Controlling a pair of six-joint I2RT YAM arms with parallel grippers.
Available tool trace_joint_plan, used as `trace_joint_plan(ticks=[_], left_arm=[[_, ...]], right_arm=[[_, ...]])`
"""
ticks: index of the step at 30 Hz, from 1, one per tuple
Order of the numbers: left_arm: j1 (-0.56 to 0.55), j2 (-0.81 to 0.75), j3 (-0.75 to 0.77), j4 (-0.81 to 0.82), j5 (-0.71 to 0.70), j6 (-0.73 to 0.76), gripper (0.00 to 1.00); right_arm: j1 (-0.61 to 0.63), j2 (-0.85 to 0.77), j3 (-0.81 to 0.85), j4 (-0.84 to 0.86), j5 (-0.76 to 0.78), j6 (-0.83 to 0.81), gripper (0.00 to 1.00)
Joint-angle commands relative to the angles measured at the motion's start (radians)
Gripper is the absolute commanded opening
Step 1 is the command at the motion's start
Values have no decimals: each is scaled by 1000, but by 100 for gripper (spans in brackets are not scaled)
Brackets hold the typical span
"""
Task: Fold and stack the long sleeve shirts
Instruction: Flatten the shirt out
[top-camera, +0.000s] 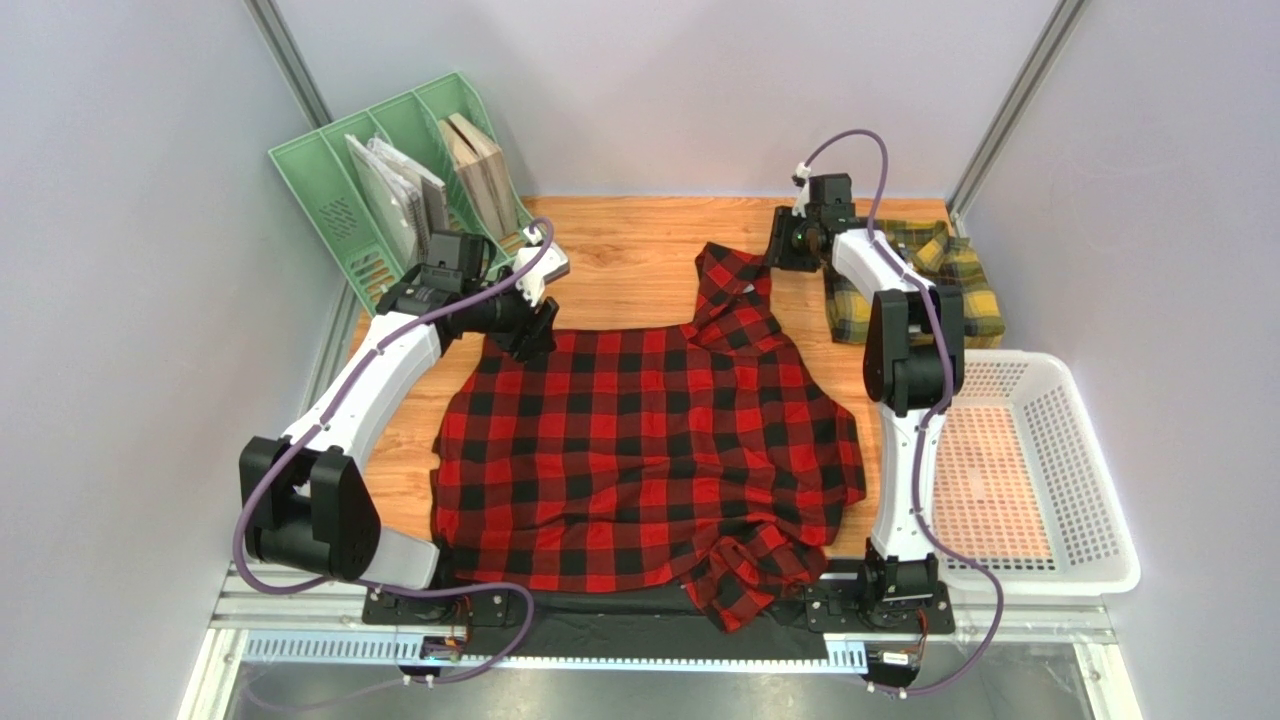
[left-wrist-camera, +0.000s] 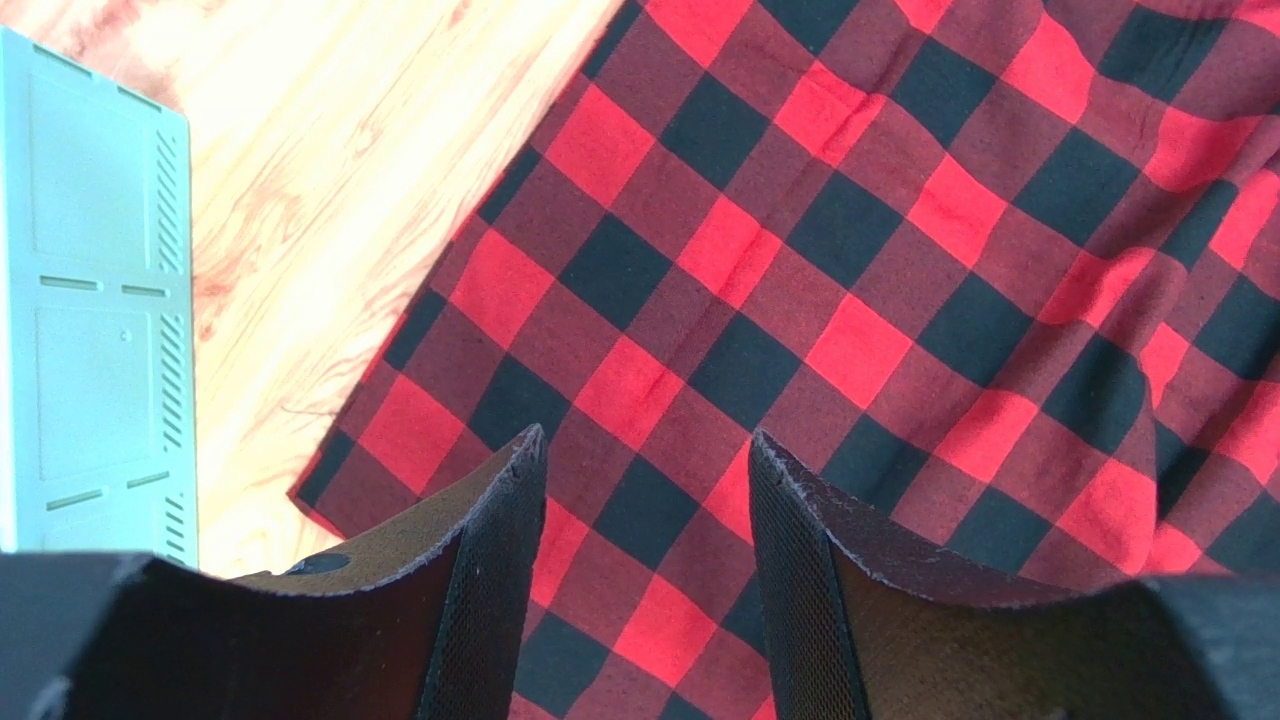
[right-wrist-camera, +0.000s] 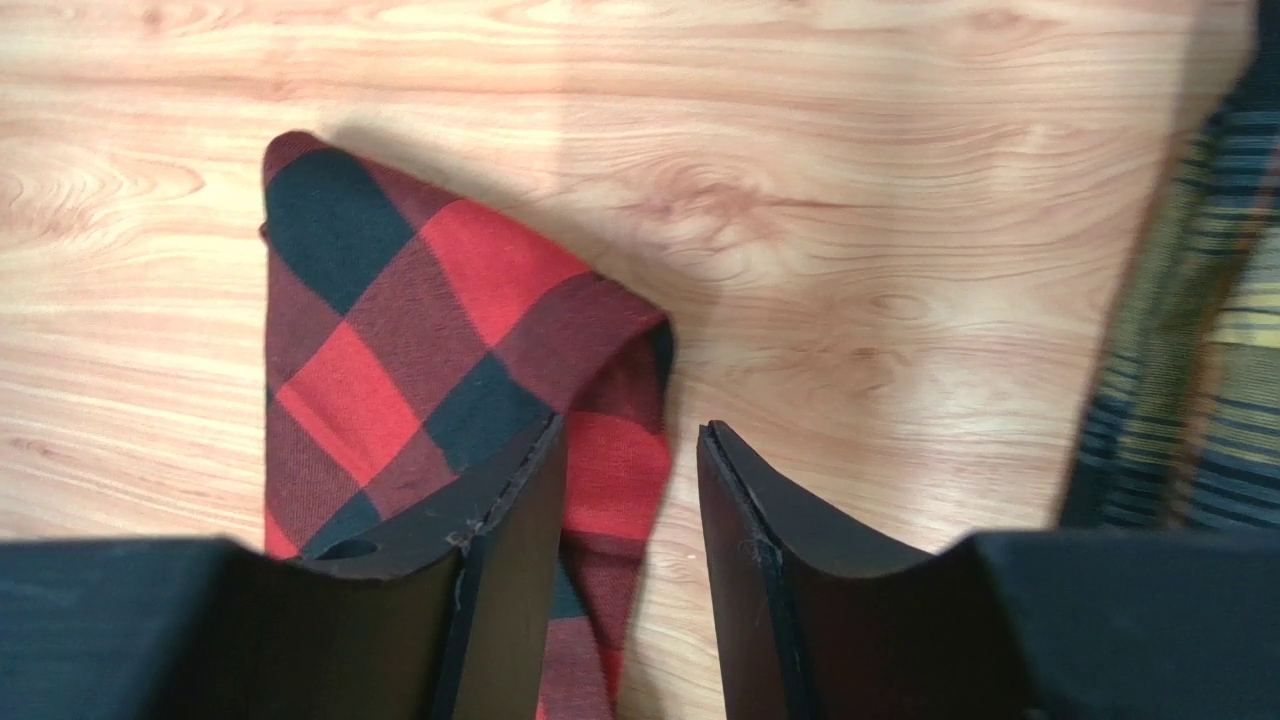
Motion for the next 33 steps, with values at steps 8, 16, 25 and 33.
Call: trace_joint_plan(ticks=[8,16,25,33], left_arm=[[-1,14,29,22,5,7,58],[-1,22,26,22,-17,10,58],[2,41,44,13,-41,10,58],[12,34,49,2,-55,8,57]], right_arm=[[-25,90,157,-153,1,31,42],[-22,162,266,-250,-20,55,42],[-2,202,282,-286,-78,72,41],[-23,118,277,-276,-83,20,0]])
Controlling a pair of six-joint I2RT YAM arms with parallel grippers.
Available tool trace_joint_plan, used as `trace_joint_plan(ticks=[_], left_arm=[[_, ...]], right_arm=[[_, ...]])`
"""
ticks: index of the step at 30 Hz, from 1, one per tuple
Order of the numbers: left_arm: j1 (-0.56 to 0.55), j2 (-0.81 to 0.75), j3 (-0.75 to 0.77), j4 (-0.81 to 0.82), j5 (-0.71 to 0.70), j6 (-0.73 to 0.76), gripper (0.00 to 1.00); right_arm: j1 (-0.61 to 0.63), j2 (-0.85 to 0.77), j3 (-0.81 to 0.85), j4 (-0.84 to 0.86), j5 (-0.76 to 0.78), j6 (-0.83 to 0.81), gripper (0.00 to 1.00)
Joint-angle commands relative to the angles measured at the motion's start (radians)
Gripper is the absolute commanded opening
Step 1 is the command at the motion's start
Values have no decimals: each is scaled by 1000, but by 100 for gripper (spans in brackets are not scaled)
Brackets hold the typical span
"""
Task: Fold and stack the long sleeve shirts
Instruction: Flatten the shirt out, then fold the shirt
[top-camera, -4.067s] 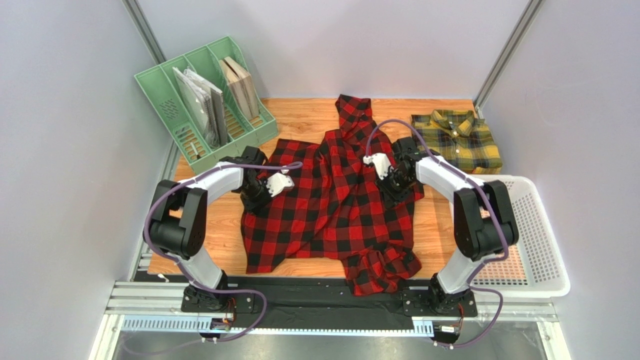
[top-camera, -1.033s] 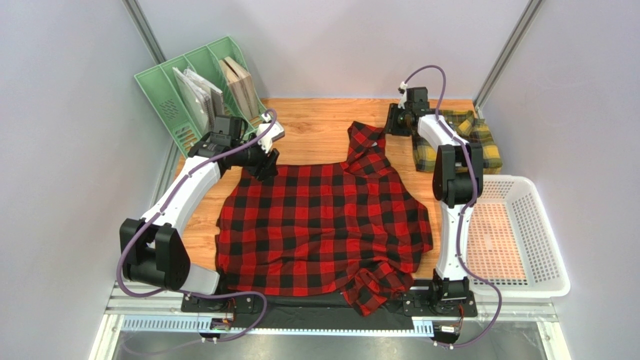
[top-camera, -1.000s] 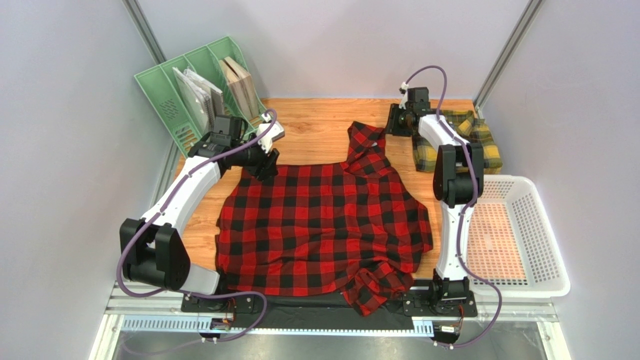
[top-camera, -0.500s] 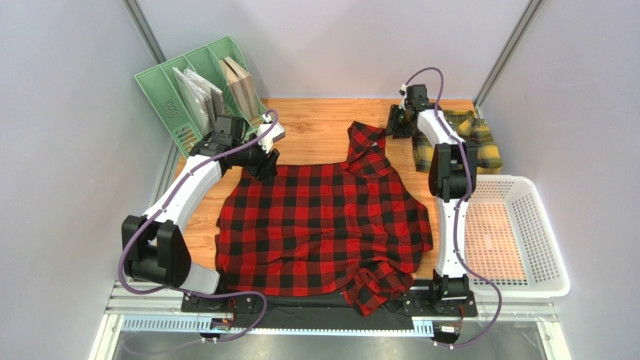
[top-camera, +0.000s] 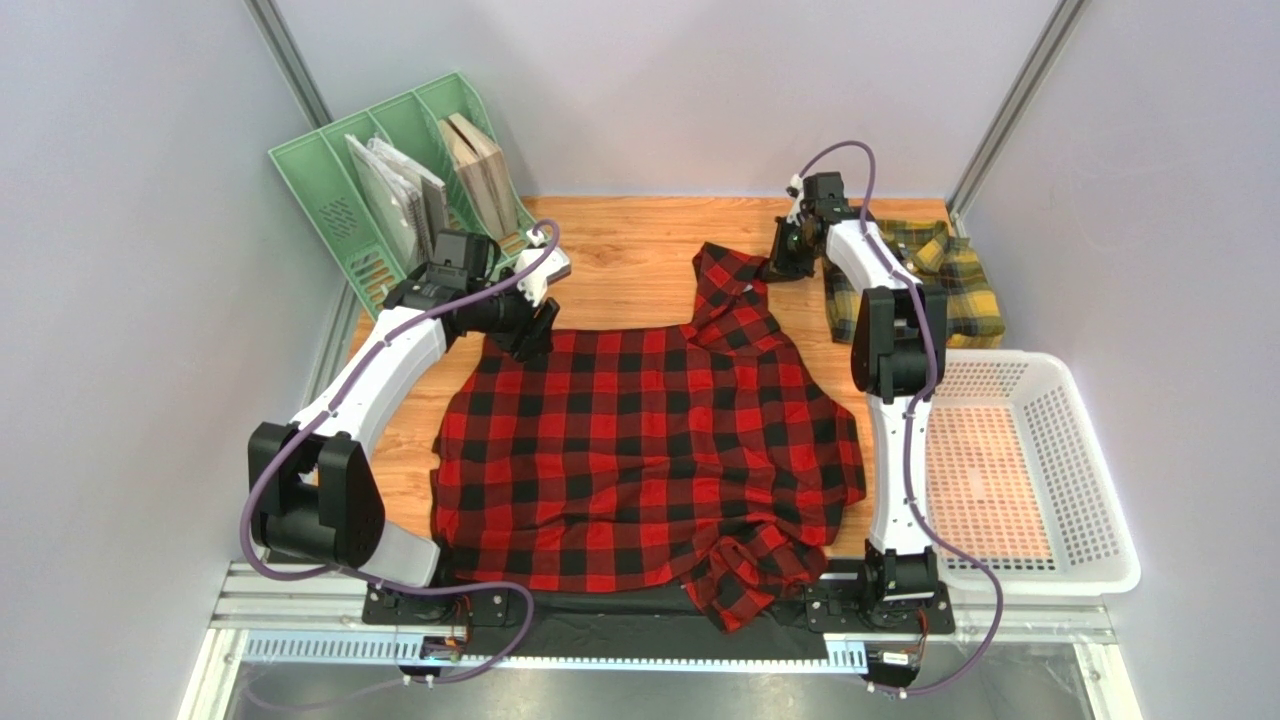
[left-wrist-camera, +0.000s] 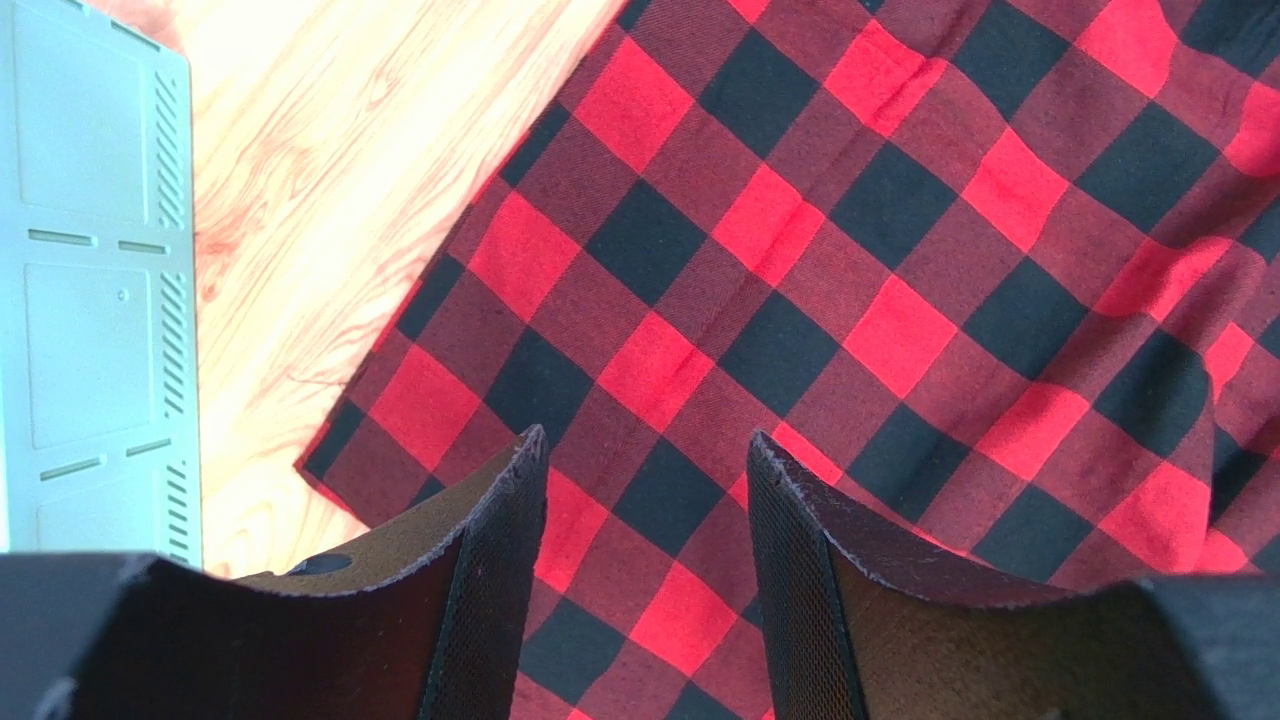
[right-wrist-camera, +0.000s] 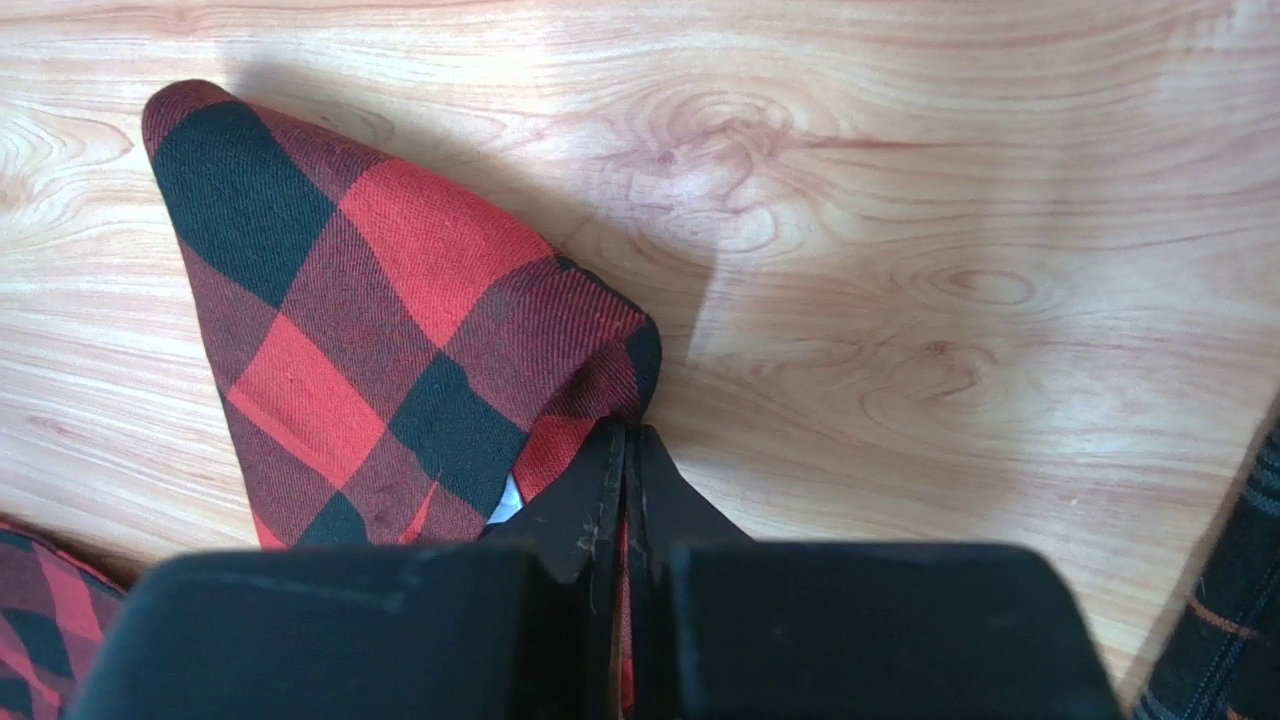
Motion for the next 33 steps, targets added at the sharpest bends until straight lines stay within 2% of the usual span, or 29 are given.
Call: trace_joint_plan(ticks=[1,3,4,6,10,11,14,16,19,20,21,22,24,25,28,29,33], left_arm=[[11,-14,45,1,0,8,57],[14,-28,38,1,1,6,57],[16,-32,35,4,0,2,57],[16,-46,25,7,6,-6,57],[14,-63,15,21,9,-29,57],[17,-66,11,21,6,-31,57],[26,-103,-10,50,-46,-60,57],[43,-121,-33,79,-68,-101,57],[98,-144,-53,97,-45,-159,57],[127,-150,-58,99,-22,-170,57],[138,-150,-65,97,-10,-184,57],[152,-153,-68,94,-3,-184,57],[158,-150,-73,81,-3,-183,58],[163,-152,-76,74,0,-178,58],[169,-140,-84,51,21,-155,58],[169,-114,-79,42,26,-140,58],[169,23,37,-109,50,-26,57]], right_arm=[[-18,-132,11,1,10,-73,0],[-19,-216,-43,62,54,-124,0],[-10,-314,-67,93,69,-195,0],[11,-399,-136,188,129,-297,0],[156,-516,-199,225,238,-602,0],[190,-545,-218,228,302,-753,0],[330,-563,-319,254,451,-1002,0],[417,-568,-363,289,497,-1075,0],[514,-556,-422,338,533,-1116,1],[537,-551,-448,363,566,-1123,7],[568,-539,-463,401,592,-1121,32],[573,-525,-468,444,631,-1118,44],[561,-498,-431,443,662,-1048,61],[548,-472,-405,382,666,-1014,62],[473,-471,-312,192,543,-853,62],[449,-471,-296,152,439,-819,62],[306,-439,-255,10,230,-727,56]])
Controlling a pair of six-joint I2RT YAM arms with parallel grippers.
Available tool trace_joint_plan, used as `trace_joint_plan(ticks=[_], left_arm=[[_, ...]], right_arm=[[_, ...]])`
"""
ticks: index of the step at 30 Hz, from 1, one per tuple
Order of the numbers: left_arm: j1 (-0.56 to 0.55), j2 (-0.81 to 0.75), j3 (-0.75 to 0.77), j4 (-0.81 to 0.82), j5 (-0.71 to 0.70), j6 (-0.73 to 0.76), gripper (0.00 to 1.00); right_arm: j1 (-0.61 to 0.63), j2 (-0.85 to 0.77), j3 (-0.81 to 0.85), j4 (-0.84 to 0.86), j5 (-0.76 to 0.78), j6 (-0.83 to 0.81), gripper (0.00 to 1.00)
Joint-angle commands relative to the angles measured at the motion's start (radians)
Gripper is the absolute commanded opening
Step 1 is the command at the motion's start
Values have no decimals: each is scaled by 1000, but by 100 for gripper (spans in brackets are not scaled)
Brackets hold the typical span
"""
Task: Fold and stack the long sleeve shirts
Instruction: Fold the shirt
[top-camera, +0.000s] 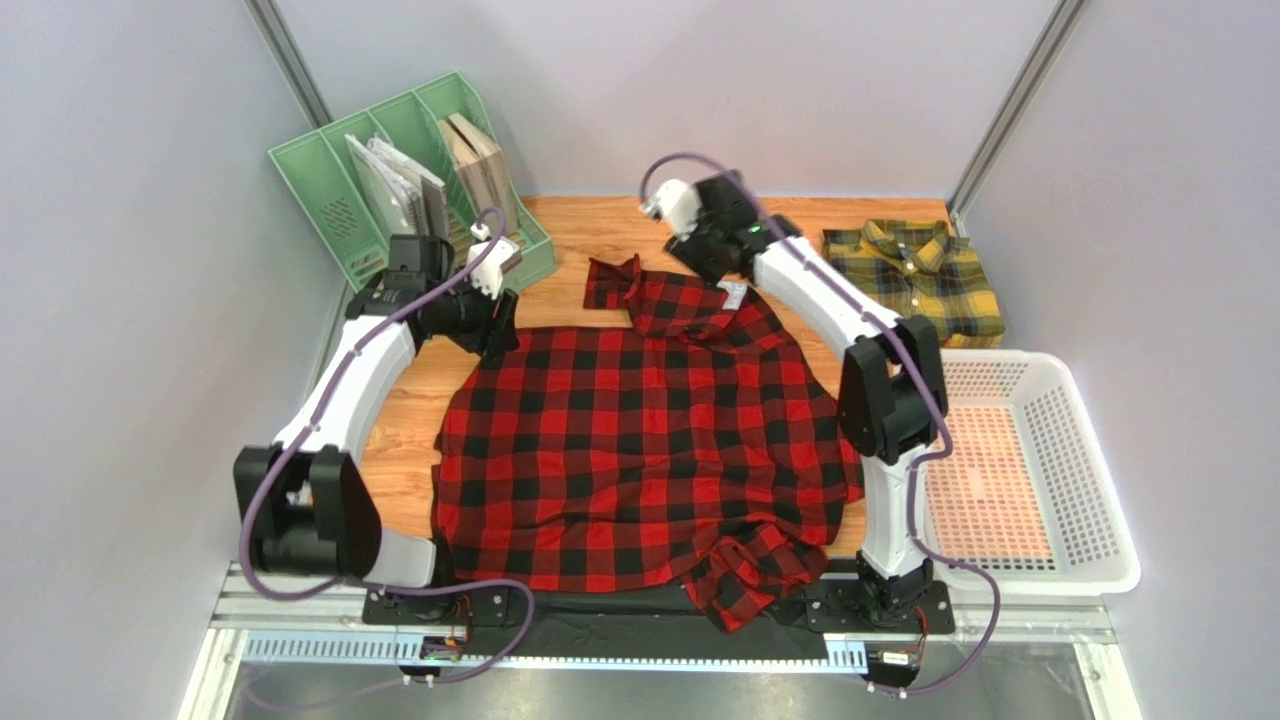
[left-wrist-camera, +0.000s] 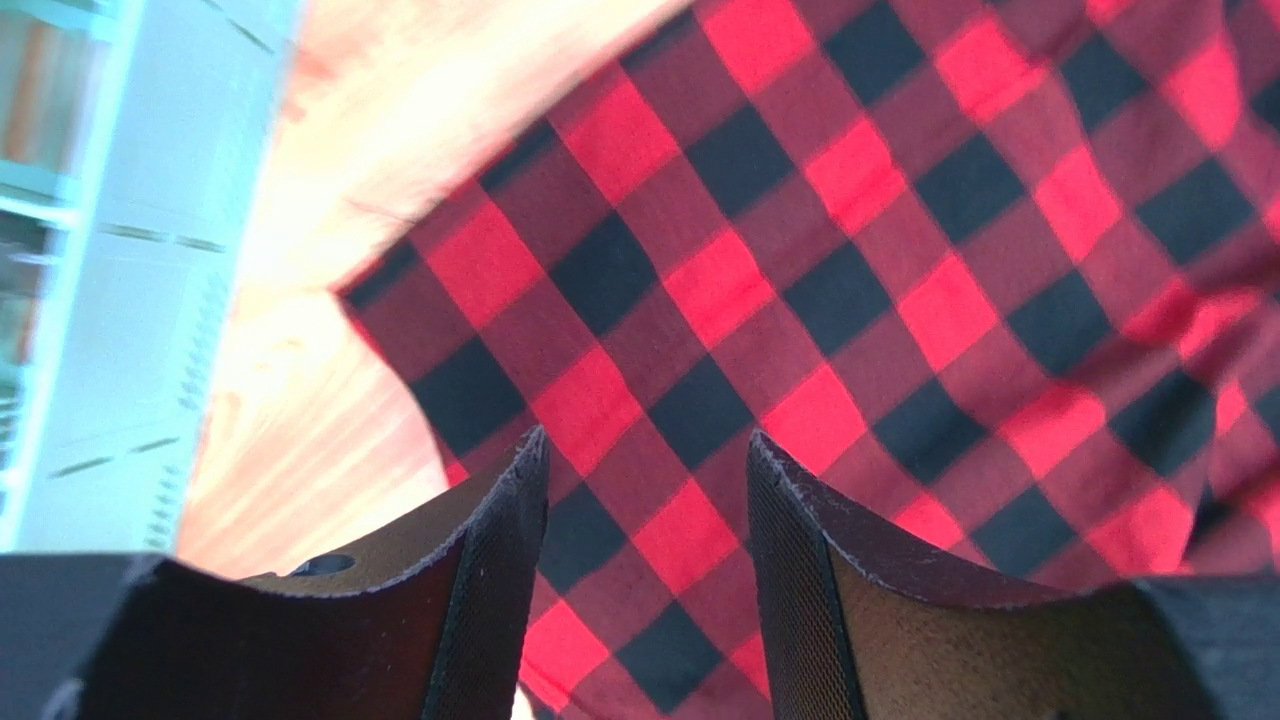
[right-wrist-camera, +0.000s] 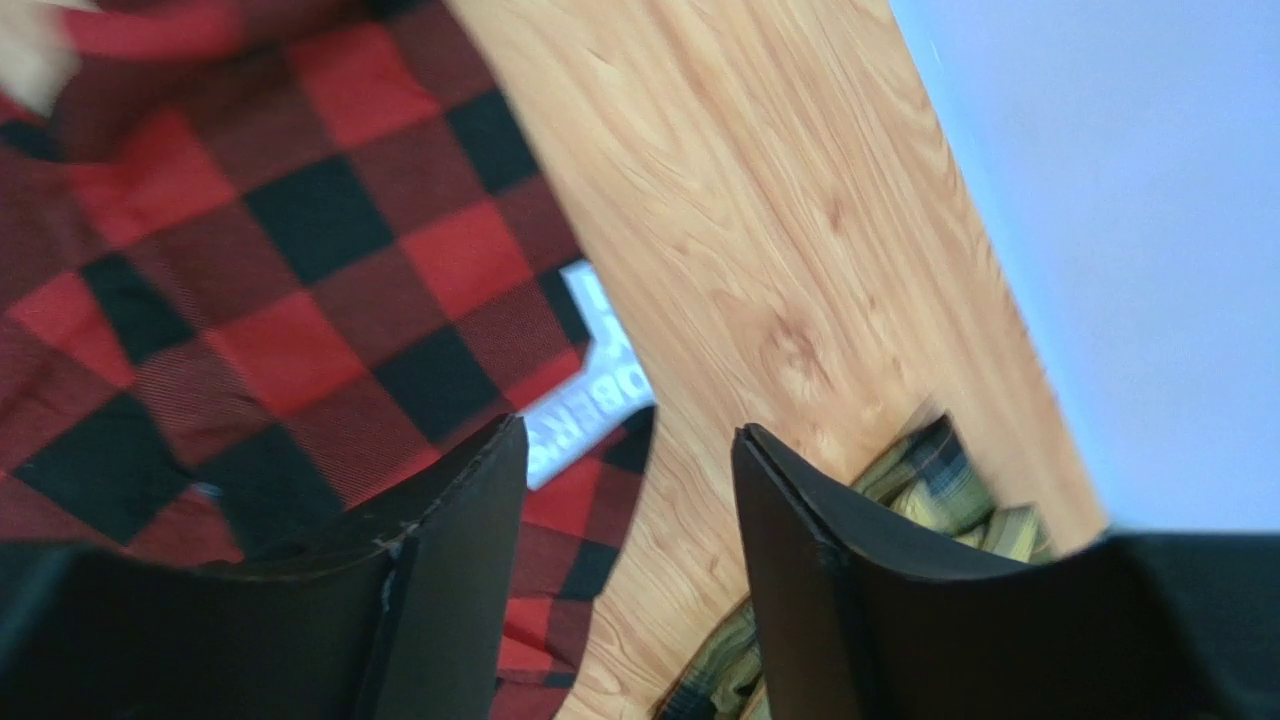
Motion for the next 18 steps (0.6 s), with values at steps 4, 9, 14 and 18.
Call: trace_joint_plan(ticks=[4,9,14,18], left_arm=[[6,278,233,-221,9,190,55],[6,456,373,-281,-82,276,54],[6,554,448,-287,-151,300,54],[6,615,489,-281,-160,339,54]], right_arm=[[-234,87,167,-294,-368,200,51],[-315,214,240,-384,-468,236,47],[-325,259,209,-379,-432,226,47],[-331,282,182,-359,-417,222,47]])
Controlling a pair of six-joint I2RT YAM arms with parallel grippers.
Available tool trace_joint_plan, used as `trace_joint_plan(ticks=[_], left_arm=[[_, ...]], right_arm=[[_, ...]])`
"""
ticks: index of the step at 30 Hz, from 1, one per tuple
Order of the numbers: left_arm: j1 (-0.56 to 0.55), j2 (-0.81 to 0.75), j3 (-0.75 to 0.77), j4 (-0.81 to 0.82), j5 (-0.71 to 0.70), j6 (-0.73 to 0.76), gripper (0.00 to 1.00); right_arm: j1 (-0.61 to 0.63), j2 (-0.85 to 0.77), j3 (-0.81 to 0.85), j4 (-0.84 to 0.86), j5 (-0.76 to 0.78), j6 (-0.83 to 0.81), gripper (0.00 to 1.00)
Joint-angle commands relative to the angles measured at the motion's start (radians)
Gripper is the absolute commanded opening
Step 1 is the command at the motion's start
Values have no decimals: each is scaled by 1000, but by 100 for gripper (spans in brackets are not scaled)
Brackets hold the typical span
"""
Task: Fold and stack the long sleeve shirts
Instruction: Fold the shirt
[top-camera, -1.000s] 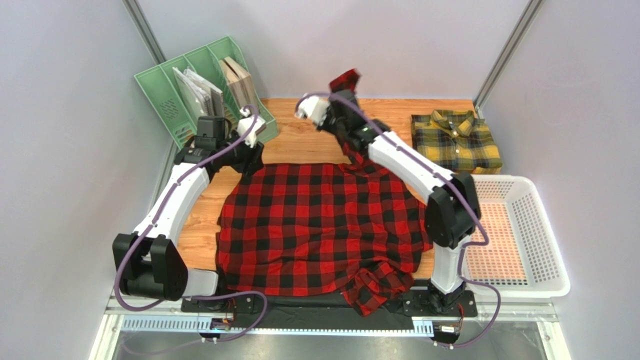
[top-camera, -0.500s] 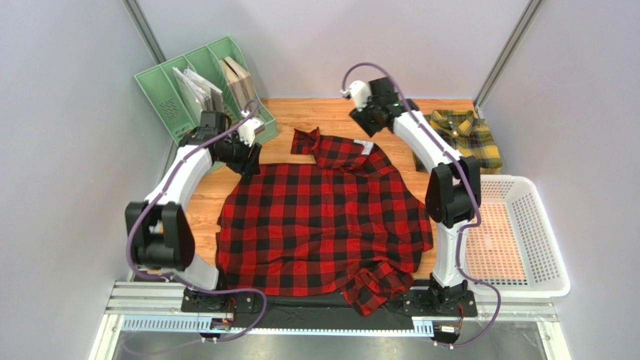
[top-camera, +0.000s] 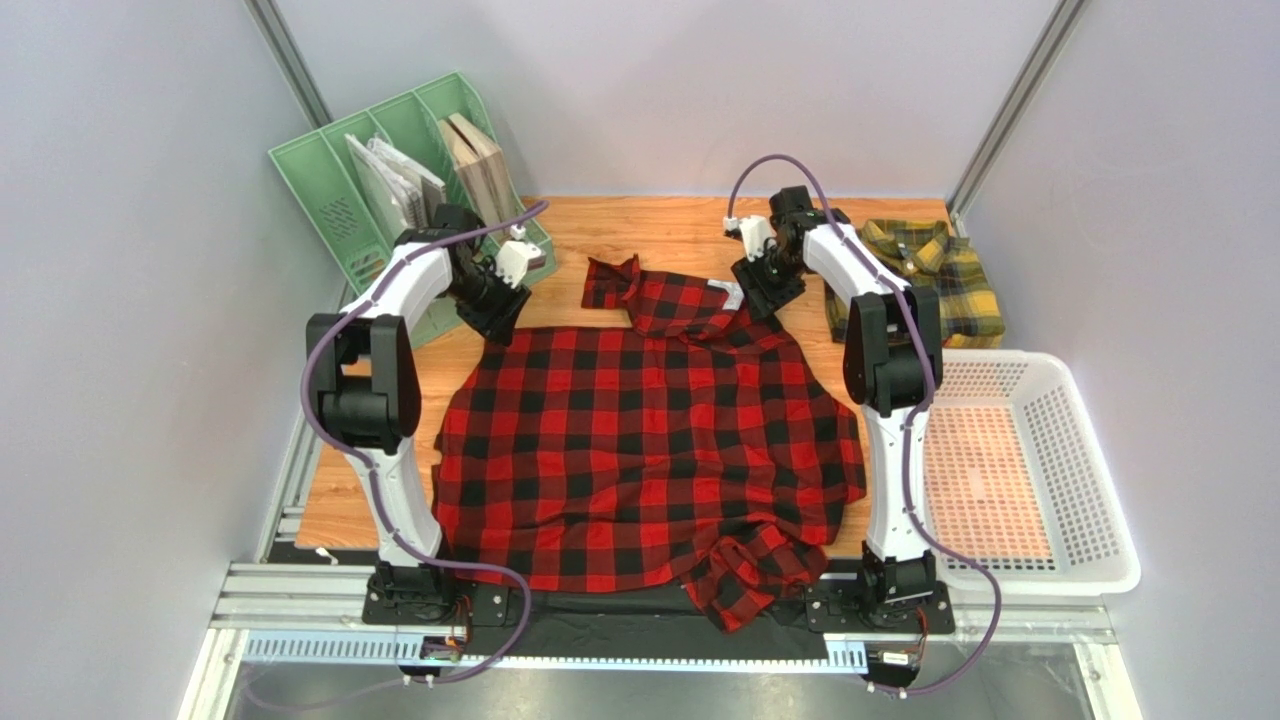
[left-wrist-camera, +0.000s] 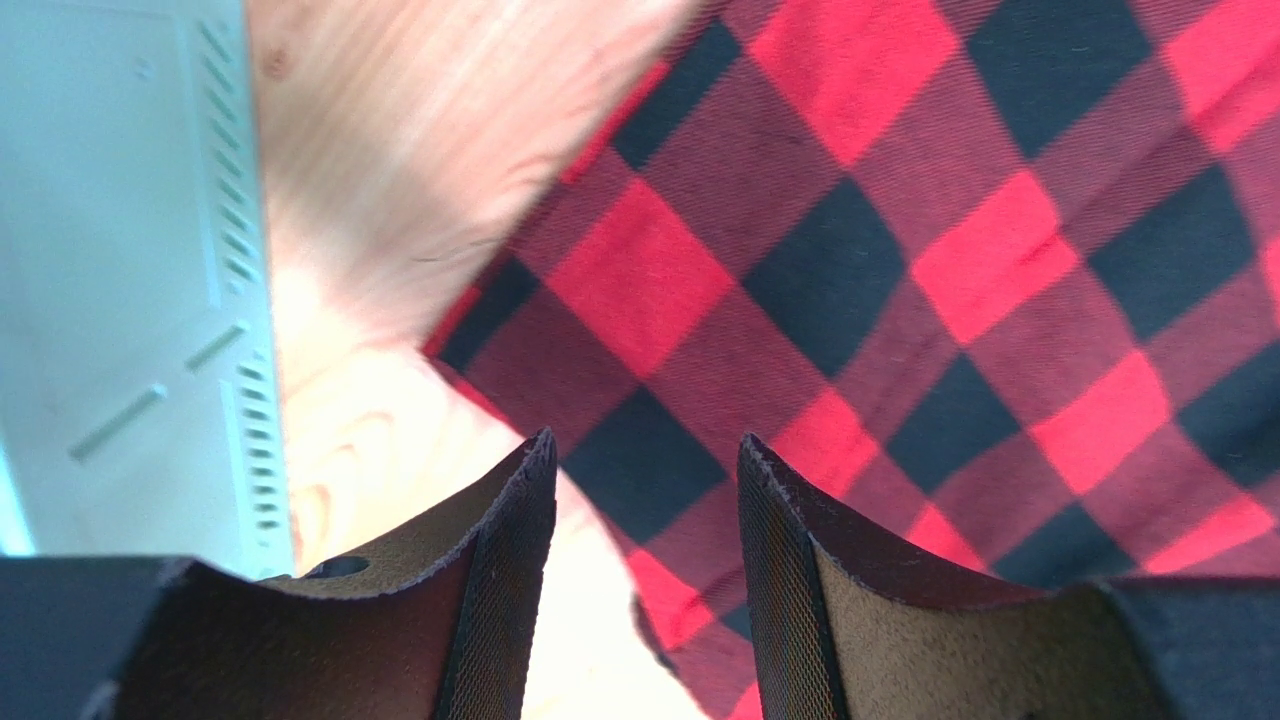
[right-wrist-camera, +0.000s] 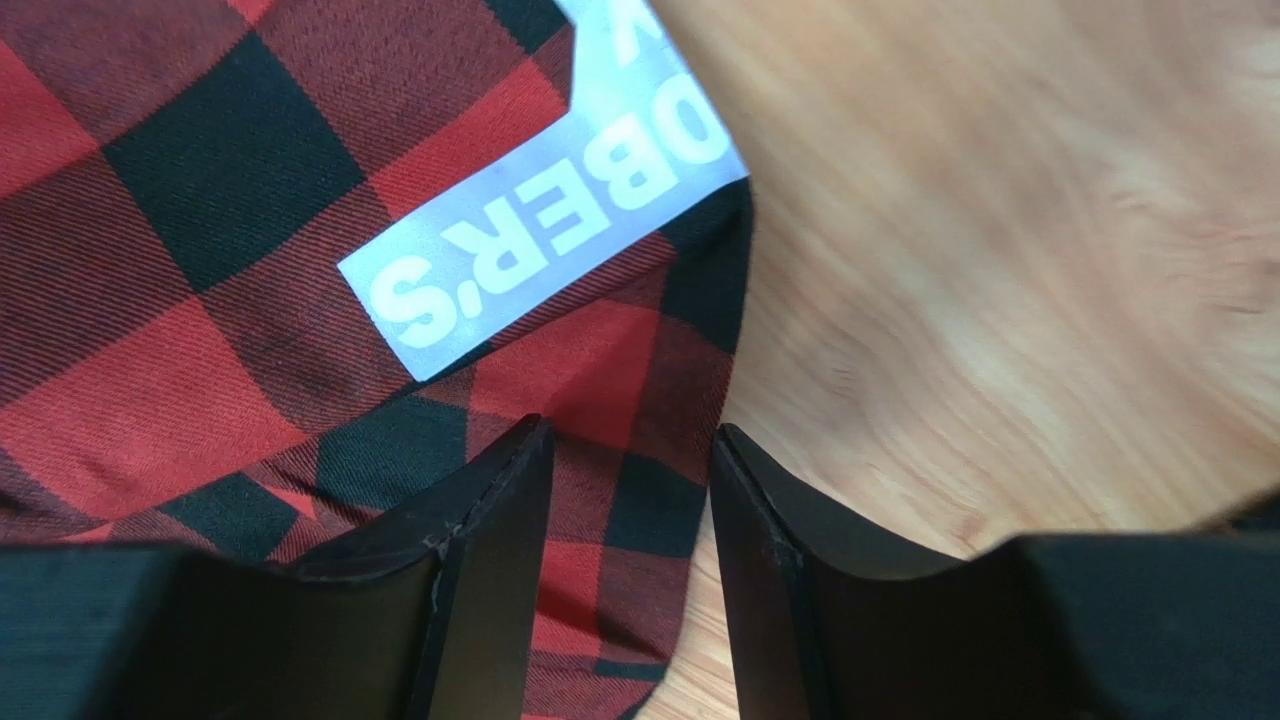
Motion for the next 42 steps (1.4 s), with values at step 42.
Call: trace_joint_plan(ticks=[42], left_arm=[[-16,295,249,-81,-118,356,47]], right_arm=[[-72,153,181,45,-250,254,33]])
